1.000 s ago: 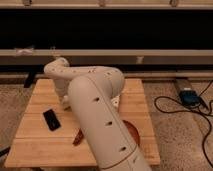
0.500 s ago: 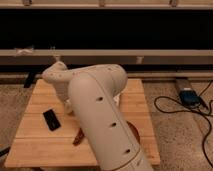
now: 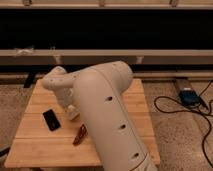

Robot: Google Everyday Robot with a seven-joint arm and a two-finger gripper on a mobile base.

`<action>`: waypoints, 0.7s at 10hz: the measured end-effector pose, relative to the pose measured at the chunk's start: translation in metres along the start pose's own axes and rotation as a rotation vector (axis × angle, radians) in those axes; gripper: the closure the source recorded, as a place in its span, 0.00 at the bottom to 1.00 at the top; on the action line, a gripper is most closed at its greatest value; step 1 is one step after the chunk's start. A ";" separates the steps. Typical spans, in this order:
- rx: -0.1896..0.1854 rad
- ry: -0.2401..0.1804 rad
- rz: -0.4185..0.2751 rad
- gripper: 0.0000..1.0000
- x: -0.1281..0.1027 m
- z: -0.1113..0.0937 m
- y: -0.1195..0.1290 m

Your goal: Wipe the white sponge on the table

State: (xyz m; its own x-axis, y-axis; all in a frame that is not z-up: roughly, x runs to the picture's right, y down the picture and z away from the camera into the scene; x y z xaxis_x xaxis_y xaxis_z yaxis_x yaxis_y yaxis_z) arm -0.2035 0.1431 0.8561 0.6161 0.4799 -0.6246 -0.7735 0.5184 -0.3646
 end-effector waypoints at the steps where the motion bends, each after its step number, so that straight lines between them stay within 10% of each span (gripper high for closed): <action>1: -0.002 0.003 -0.019 1.00 0.002 0.000 0.006; 7: -0.042 -0.021 -0.125 1.00 -0.027 -0.014 0.064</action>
State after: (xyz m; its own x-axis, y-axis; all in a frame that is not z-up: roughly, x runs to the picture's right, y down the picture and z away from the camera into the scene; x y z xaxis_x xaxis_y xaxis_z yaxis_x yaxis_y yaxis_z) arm -0.2721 0.1534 0.8402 0.7107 0.4283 -0.5581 -0.6958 0.5452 -0.4676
